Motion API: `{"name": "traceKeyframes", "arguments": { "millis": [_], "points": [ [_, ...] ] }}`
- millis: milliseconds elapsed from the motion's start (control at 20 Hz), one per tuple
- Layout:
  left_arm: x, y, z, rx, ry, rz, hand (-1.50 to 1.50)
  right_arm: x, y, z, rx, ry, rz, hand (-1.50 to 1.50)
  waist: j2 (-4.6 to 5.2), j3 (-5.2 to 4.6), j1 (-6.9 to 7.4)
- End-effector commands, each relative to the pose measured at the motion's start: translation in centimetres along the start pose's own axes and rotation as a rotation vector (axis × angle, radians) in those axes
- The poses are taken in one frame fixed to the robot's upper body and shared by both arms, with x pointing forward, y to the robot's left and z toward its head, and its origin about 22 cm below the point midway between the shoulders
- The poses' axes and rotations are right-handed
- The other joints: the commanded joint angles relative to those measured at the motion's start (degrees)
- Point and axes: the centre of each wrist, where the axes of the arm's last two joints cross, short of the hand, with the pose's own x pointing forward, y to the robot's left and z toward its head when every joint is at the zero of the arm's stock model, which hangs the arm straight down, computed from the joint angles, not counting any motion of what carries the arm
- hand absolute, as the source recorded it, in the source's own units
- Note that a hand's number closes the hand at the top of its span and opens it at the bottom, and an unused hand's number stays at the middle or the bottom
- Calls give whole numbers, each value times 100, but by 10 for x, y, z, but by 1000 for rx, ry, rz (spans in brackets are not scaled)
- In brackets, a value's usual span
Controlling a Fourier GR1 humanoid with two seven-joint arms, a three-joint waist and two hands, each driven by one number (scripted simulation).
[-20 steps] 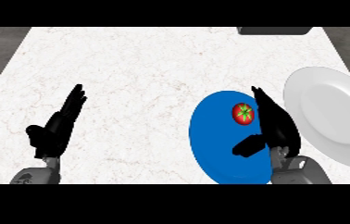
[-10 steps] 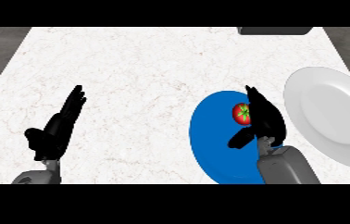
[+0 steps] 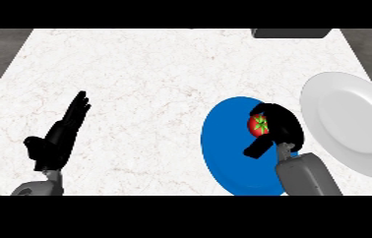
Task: Pick the tomato from the plate and place it in the plate
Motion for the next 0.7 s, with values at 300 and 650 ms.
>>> {"name": "traceKeyframes", "arguments": {
  "millis": [300, 650],
  "points": [
    [-5, -3, 14, 2, 12, 16, 0, -80, -6, 2, -37, -97, 56, 150, 25, 46, -65],
    [-12, 24, 18, 119, 37, 10, 0, -233, -141, 16, -170, -76, 147, 150, -7, 107, -704]
  ]
}}
